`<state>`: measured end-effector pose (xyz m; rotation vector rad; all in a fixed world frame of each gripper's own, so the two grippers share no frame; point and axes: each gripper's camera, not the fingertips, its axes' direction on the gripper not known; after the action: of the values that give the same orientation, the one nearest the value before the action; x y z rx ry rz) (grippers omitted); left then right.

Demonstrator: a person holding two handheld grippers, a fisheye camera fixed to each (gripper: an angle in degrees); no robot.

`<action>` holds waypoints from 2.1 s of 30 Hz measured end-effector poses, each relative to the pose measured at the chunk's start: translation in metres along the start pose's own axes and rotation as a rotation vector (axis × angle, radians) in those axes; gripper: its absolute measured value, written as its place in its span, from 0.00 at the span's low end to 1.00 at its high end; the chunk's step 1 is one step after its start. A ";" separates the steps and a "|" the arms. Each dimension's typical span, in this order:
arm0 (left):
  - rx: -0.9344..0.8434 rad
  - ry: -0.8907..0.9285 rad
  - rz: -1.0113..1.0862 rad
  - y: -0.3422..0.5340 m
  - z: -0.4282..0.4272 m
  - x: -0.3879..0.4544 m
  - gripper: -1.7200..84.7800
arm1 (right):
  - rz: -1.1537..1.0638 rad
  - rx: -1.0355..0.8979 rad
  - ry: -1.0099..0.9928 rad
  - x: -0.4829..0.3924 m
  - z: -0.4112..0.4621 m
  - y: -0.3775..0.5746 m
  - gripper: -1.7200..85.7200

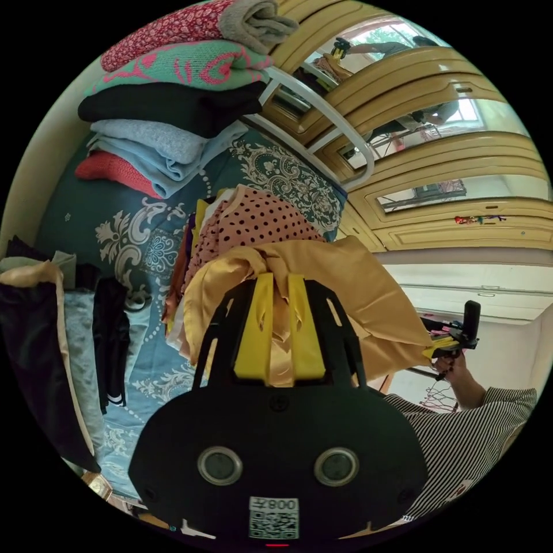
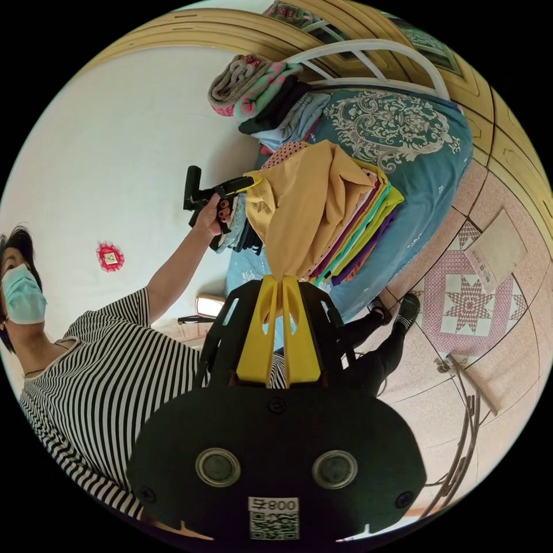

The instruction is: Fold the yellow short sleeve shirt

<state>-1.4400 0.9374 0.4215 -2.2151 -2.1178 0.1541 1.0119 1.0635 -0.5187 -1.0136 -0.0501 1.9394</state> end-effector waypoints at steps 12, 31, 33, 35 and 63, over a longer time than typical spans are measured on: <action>0.192 0.366 -0.074 0.125 -0.014 -0.065 0.05 | -0.027 0.016 0.034 -0.046 -0.015 -0.007 0.03; 0.398 0.542 -0.107 0.433 -0.001 -0.138 0.04 | -0.127 0.006 0.108 -0.166 -0.020 -0.007 0.03; 0.438 0.561 -0.119 0.474 -0.002 -0.145 0.04 | -0.153 0.018 0.105 -0.183 -0.023 -0.007 0.03; 0.489 0.571 -0.132 0.521 -0.004 -0.150 0.04 | -0.198 0.031 0.094 -0.206 -0.028 -0.006 0.03; 1.663 0.068 -0.342 1.452 0.039 0.070 0.04 | -1.170 -0.368 -0.460 -0.619 0.062 0.071 0.03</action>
<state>-0.0017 0.9403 0.2038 -0.8097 -1.2287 1.1980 1.0694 0.5862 -0.1171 -0.4981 -1.0461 1.0164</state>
